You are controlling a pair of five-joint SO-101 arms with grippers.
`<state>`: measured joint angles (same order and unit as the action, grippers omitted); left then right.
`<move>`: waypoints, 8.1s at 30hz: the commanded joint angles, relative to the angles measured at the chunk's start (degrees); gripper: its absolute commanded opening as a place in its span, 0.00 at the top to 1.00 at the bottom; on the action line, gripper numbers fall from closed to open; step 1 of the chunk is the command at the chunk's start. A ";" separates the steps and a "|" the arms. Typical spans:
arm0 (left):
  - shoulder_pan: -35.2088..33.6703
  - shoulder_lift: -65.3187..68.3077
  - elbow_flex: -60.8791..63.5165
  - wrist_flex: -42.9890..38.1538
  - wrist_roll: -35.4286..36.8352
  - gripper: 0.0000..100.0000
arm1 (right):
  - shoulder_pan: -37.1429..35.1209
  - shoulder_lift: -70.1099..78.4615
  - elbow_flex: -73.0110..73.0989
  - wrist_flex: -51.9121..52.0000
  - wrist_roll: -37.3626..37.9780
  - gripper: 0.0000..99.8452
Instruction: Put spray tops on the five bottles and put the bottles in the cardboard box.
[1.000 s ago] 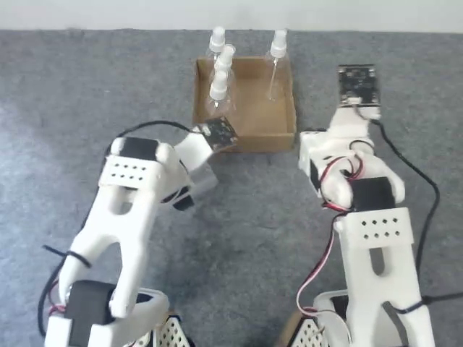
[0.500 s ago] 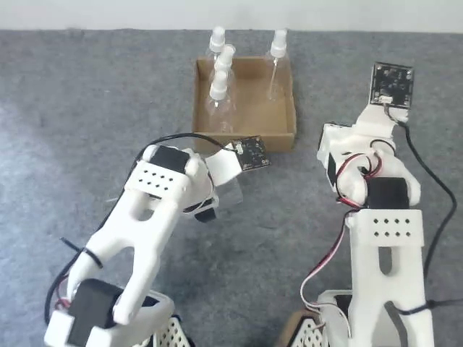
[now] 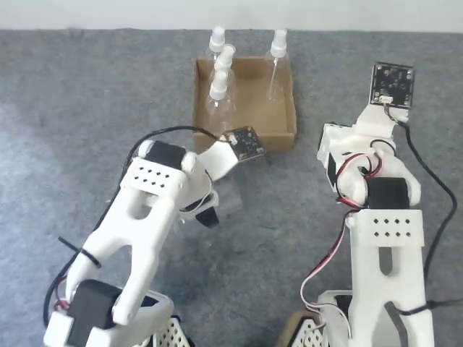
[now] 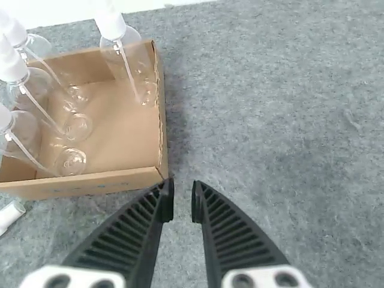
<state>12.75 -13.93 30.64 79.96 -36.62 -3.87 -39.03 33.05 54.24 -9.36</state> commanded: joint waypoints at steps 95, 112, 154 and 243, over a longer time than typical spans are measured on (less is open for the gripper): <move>-18.02 -3.34 2.59 -10.90 34.02 0.79 | 0.48 -2.15 -0.70 -1.36 -0.18 0.95; -31.82 -3.34 5.14 -19.25 45.45 0.79 | -1.71 -2.15 4.48 -11.21 -0.09 0.95; -43.43 -18.46 18.51 -30.07 49.49 0.88 | -37.85 12.62 7.56 -6.29 35.69 0.72; -43.08 -18.64 20.53 -32.70 49.23 0.88 | -31.16 36.00 -10.46 13.49 46.33 0.86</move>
<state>-30.42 -32.04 51.74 48.75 12.35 -36.13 1.49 25.23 65.93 35.65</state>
